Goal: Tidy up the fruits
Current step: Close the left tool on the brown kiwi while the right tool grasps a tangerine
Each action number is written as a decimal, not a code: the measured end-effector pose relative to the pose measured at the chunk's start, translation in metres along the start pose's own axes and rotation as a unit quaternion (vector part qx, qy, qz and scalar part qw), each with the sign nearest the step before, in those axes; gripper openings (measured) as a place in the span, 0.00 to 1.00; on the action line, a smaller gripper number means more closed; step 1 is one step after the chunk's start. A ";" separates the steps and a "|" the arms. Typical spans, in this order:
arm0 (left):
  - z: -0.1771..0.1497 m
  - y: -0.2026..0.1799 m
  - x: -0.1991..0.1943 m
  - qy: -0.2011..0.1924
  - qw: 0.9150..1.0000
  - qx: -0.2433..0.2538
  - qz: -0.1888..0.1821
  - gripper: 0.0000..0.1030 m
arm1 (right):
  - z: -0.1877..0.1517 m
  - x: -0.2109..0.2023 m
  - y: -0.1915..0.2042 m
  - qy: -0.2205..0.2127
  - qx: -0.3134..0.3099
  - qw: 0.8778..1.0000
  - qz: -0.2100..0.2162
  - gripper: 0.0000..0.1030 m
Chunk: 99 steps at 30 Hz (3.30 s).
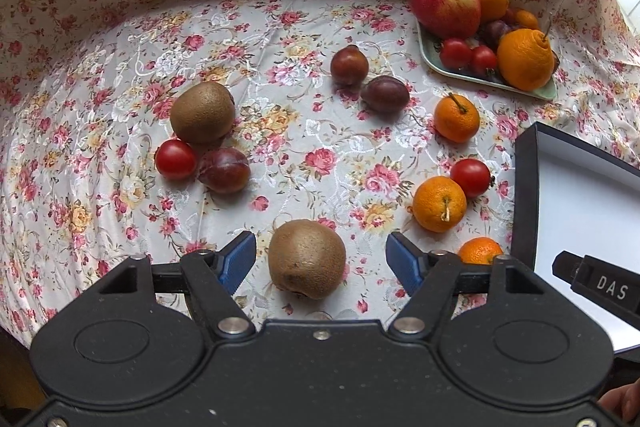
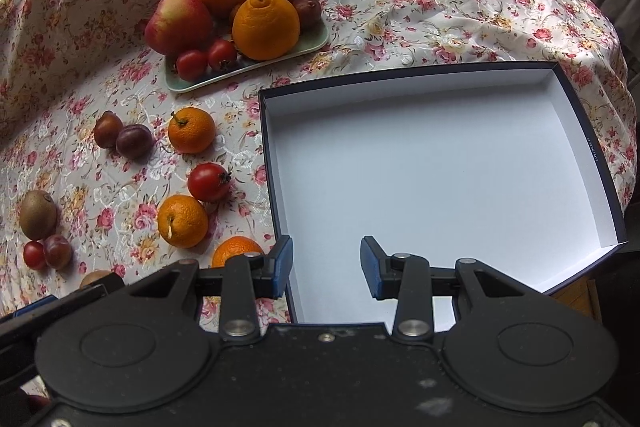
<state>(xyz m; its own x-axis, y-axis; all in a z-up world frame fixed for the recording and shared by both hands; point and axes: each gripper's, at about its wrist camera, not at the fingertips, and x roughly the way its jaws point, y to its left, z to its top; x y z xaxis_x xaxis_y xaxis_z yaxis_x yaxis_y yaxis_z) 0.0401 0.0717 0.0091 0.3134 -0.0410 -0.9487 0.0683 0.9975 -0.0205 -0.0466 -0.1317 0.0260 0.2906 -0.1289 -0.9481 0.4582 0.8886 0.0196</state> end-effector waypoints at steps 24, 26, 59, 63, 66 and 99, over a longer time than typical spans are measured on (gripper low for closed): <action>0.051 0.124 0.016 -0.012 0.992 -0.117 0.056 0.71 | 0.013 0.015 0.067 0.042 0.029 0.997 0.058 0.39; 0.059 0.122 0.017 -0.018 0.992 -0.108 0.063 0.71 | 0.015 0.017 0.068 0.044 0.036 0.996 0.061 0.39; 0.092 0.103 0.064 0.021 0.997 -0.070 0.018 0.71 | 0.025 0.079 0.115 0.092 -0.016 0.995 0.018 0.45; 0.093 0.099 0.067 0.022 0.997 -0.066 0.016 0.71 | 0.024 0.082 0.118 0.093 -0.023 0.995 0.012 0.46; 0.095 0.097 0.070 0.023 0.997 -0.065 0.017 0.72 | 0.025 0.083 0.119 0.093 -0.022 0.995 0.010 0.46; 0.097 0.084 0.098 0.056 0.995 -0.080 0.030 0.61 | 0.033 0.078 0.115 0.094 -0.009 0.995 0.039 0.43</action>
<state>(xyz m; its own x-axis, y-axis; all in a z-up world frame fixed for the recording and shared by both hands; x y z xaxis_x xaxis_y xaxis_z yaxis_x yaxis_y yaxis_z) 0.1682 0.1454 -0.0545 0.2036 0.0163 -0.9789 -0.1025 0.9947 -0.0048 0.0567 -0.0545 -0.0353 0.1616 0.0245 -0.9866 0.4238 0.9011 0.0918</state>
